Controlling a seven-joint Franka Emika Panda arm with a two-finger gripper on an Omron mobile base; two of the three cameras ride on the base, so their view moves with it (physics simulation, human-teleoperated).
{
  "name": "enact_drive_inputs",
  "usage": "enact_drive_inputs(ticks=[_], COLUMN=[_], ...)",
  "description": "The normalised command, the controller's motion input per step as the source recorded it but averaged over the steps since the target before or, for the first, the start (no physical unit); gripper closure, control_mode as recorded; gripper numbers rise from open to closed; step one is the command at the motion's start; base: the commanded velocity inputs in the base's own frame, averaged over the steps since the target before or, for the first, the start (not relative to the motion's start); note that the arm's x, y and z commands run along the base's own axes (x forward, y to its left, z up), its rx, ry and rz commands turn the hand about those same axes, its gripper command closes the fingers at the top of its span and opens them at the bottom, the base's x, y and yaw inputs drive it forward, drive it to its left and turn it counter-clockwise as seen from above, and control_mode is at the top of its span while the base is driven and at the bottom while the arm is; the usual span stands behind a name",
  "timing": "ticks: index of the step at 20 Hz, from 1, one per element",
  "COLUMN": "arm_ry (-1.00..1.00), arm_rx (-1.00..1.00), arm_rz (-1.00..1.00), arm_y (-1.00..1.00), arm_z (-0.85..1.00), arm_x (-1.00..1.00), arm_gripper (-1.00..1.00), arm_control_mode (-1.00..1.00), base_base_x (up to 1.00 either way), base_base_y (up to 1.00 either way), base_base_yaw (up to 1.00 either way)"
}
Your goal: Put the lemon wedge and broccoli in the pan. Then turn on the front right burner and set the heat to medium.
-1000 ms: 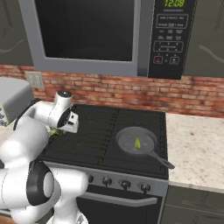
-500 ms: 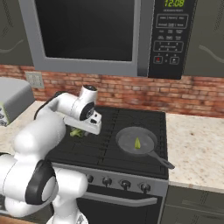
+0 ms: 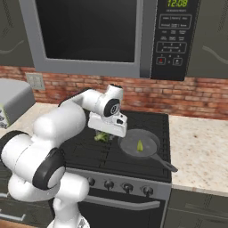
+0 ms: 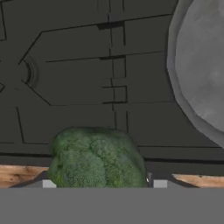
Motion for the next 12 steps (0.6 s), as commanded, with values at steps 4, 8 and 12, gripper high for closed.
enact_drive_inputs(ticks=[4, 8, 12], arm_ry=[0.1, 0.04, 0.0], arm_rx=[-0.06, -0.01, 0.0], arm_rz=[-0.01, -0.03, 0.0], arm_y=[-0.72, -0.59, -0.18], arm_z=[0.0, 0.0, 0.0], arm_x=[0.03, 0.17, 0.23], arm_gripper=[1.0, 1.0, 1.0], arm_control_mode=[-1.0, -1.0, -1.0], base_base_x=[0.0, 0.0, 0.0], base_base_y=[0.0, 0.0, 0.0], base_base_yaw=[0.0, 0.0, 0.0])
